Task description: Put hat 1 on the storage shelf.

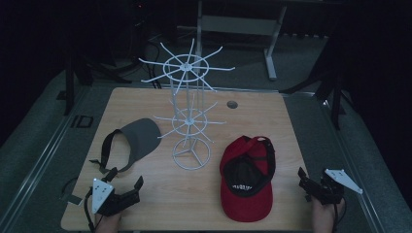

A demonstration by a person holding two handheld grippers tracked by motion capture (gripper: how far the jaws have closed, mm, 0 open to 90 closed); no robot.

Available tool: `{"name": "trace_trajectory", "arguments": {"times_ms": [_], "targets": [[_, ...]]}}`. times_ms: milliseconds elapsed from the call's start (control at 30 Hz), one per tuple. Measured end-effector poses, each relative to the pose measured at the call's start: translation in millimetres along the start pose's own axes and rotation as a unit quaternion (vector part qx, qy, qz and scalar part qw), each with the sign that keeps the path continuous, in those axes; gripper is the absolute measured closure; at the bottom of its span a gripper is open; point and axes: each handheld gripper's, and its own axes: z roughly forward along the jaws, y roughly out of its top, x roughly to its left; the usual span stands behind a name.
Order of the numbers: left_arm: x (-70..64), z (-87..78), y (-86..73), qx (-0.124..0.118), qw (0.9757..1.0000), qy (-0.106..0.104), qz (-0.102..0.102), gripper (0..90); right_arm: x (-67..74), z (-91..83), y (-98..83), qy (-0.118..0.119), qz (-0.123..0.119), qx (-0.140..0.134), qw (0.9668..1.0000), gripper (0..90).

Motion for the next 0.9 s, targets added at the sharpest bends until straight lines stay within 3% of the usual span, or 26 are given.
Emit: {"name": "trace_trajectory", "arguments": {"times_ms": [67,200,367,467,567,600,633,767,900], "targets": [[-1.5,0.0,0.6,0.004,0.9998,-0.015,-0.012,5.6,3.6,-2.9,7.2,0.012,-0.002,-0.004,0.9999,13.7],[-4.1,1.6,0.8,0.016,0.9994,-0.024,-0.02,5.6,12.4,-6.7,22.6,0.03,-0.015,0.003,0.9994,12.1],[-7.1,1.7,1.4,0.024,0.9993,-0.026,-0.008,4.6,25.6,-6.9,39.8,0.043,-0.029,-0.001,0.9987,10.5],[-8.7,1.2,2.2,0.032,0.9991,-0.026,-0.002,4.6,33.9,-3.5,47.8,0.067,-0.03,0.015,0.9972,12.6],[-9.2,1.1,2.4,0.034,0.9991,-0.027,0.0,4.6,40.4,-0.9,51.5,0.069,-0.039,0.018,0.9967,13.0],[-9.5,1.6,3.5,0.054,0.9976,-0.042,0.004,4.7,45.2,2.1,54.9,0.086,-0.04,0.024,0.9952,13.5],[-10.0,1.9,3.4,0.058,0.9973,-0.045,0.006,4.7,47.4,3.5,56.3,0.094,-0.038,0.025,0.9945,13.4],[-11.2,2.7,2.7,0.061,0.9971,-0.046,0.006,4.6,57.3,8.9,61.4,0.109,-0.059,0.021,0.9921,13.3],[-10.2,3.7,1.8,0.06,0.997,-0.05,-0.003,4.2,64.0,13.5,66.1,0.131,-0.063,0.015,0.9892,13.4]]}}
